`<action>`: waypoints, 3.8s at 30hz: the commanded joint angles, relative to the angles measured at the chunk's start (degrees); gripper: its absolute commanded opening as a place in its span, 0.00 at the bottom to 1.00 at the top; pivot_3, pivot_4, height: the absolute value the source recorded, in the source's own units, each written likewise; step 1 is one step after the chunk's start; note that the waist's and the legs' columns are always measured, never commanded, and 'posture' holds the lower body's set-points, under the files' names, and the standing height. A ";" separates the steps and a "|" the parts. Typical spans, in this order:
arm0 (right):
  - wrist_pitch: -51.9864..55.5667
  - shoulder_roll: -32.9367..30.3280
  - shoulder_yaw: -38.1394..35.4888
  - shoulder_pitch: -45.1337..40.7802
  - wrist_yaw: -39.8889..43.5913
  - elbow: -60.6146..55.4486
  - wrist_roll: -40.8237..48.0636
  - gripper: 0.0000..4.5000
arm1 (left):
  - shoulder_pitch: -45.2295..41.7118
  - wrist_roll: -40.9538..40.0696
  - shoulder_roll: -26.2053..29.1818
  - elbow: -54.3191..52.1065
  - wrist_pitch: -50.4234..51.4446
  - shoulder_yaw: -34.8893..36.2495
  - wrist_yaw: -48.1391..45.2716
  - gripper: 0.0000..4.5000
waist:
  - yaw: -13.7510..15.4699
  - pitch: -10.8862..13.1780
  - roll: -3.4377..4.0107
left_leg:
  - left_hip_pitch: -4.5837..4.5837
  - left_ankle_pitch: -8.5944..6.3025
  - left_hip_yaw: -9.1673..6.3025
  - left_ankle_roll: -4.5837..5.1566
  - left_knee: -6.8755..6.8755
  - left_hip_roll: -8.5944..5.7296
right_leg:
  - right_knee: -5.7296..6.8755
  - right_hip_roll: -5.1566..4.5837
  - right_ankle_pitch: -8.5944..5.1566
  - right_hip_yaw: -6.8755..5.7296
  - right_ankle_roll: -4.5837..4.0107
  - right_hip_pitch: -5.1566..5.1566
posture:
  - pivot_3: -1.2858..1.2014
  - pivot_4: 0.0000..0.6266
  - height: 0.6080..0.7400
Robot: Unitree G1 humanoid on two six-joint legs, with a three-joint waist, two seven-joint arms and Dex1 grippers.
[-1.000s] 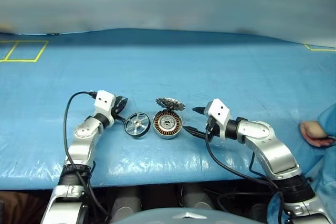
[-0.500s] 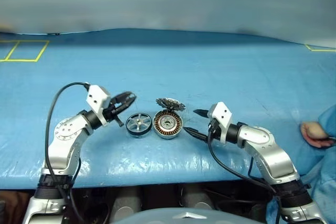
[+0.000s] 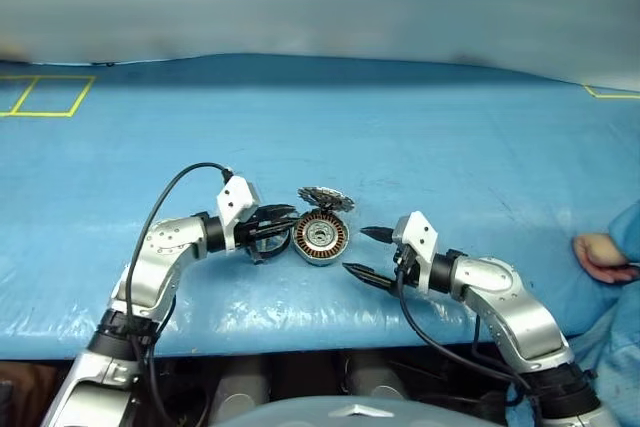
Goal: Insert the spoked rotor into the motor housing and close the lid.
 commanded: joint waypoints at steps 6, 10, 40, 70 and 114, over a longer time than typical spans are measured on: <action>-4.22 1.66 -0.81 2.59 -3.51 -1.09 -0.99 0.92 | -5.11 2.12 -0.44 5.99 -0.50 -3.24 -4.92 0.14 | -0.13 0.00 0.00 | -0.01 0.00 -0.02 0.00 0.01 0.04 | 0.01 0.02 0.00 0.00 0.00 -0.03 | 0.52 0.24 1.00; -5.29 1.94 -0.99 3.10 -4.09 -0.82 -1.21 0.92 | -6.84 2.94 -1.70 8.19 -1.04 -3.09 -4.49 0.14 | -0.08 0.00 0.00 | -0.01 0.00 -0.03 0.01 0.03 0.02 | 0.00 -0.01 0.00 0.02 0.01 -0.01 | 0.52 0.24 1.00; -5.80 1.57 -1.00 2.22 -4.82 -0.49 -2.04 0.92 | -8.43 10.36 -6.56 14.13 -4.30 -5.32 -1.15 0.14 | 0.52 0.00 0.00 | -0.01 0.00 -0.01 0.01 0.06 0.01 | 0.02 0.02 0.01 0.01 0.03 0.03 | 0.52 0.24 1.00; -4.28 1.75 0.07 1.33 -6.26 -0.13 -3.57 0.92 | -7.78 9.21 -9.48 14.01 -3.17 -3.62 0.90 0.11 | 0.72 -0.01 0.00 | -0.02 0.00 0.00 0.01 0.09 0.00 | 0.03 0.04 0.03 0.00 0.05 0.04 | 0.52 0.24 1.00; -5.78 3.32 2.28 -2.18 -7.12 3.79 -6.27 0.92 | -8.16 12.70 -9.98 7.23 -0.87 -4.23 7.83 0.11 | 0.73 -0.09 0.06 | -0.02 0.02 -0.01 0.04 0.20 0.00 | 0.08 0.05 0.08 0.03 0.13 0.06 | 0.52 0.24 1.00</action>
